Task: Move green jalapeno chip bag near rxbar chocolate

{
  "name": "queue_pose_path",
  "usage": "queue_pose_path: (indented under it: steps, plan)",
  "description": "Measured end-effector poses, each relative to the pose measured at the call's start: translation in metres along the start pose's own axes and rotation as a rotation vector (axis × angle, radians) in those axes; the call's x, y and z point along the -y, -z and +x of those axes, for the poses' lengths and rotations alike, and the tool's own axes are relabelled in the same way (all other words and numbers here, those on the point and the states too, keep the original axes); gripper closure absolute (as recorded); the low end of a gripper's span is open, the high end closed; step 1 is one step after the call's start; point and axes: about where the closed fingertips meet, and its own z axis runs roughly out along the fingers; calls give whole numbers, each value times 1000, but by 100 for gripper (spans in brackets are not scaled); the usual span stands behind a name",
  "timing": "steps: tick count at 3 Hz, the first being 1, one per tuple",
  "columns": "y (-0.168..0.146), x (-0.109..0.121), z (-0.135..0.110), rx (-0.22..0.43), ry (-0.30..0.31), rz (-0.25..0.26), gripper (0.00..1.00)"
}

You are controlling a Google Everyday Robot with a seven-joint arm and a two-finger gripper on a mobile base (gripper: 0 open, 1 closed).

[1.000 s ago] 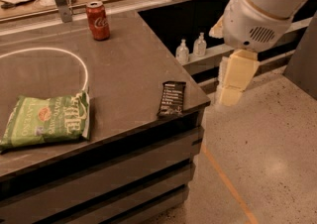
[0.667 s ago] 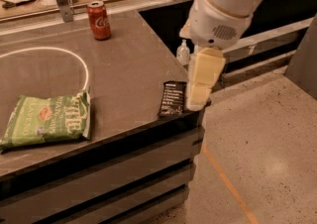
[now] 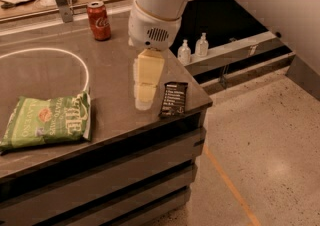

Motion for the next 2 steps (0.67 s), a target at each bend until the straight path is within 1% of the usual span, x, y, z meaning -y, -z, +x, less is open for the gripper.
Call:
queue_pose_path:
  steps: [1, 2]
  plan:
    - [-26, 5, -49, -4, 21, 3, 0]
    - [-44, 7, -78, -23, 17, 1, 0]
